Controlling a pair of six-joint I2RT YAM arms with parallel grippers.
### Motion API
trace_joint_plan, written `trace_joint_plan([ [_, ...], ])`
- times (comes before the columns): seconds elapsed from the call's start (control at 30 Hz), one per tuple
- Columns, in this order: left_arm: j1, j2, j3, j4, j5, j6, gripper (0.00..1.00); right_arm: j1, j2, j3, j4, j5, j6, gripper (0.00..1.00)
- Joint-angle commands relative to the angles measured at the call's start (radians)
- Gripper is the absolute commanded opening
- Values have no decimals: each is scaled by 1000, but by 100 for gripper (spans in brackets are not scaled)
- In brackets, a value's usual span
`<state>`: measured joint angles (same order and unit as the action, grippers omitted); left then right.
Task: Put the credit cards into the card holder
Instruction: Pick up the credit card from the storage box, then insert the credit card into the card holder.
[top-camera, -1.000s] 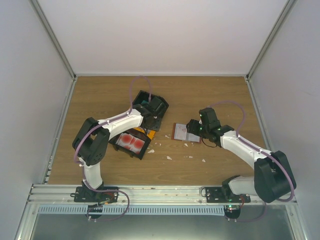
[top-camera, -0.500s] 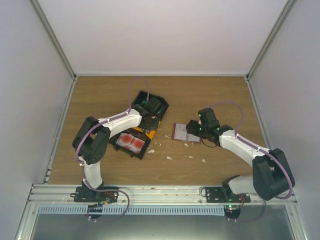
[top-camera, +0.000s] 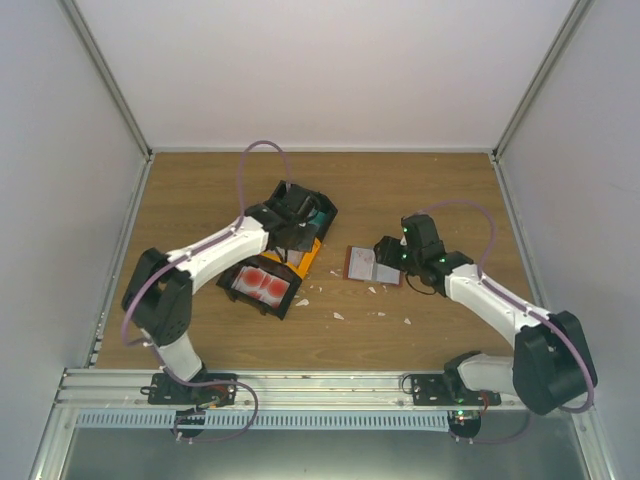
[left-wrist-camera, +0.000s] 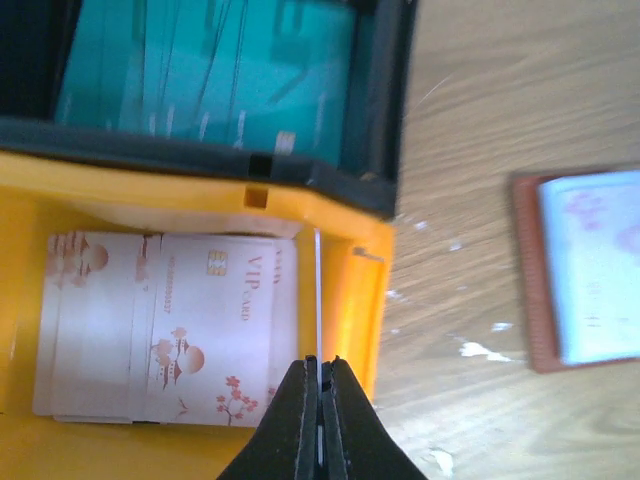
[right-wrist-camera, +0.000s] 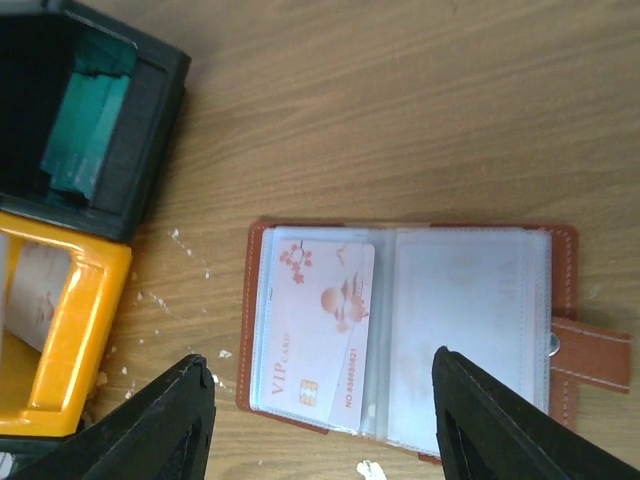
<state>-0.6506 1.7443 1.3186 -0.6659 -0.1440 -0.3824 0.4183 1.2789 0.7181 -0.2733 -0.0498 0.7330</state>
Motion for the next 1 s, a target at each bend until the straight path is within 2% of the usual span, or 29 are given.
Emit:
trace_joint_plan([
  [0.0, 3, -156, 19, 65, 94, 4, 0, -25, -62, -2, -26, 48, -29, 61],
  [0.13, 3, -290, -95, 272, 276, -1, 0, -55, -108, -34, -63, 114, -39, 61],
  [0.23, 3, -333, -180, 428, 423, -48, 0, -85, -120, -52, -96, 130, -35, 61],
  [0.47, -4, -199, -250, 700, 717, -220, 0, -104, -73, -85, -127, 88, -40, 58],
  [0.7, -40, 17, -251, 933, 746, -373, 0, -103, 39, -47, -167, 59, -121, 55],
  [0.83, -47, 121, -224, 976, 713, -440, 0, -103, 117, -5, -194, 75, -147, 56],
  [0.97, -49, 162, -204, 956, 614, -486, 0, -103, 162, 36, -202, 67, -170, 58],
])
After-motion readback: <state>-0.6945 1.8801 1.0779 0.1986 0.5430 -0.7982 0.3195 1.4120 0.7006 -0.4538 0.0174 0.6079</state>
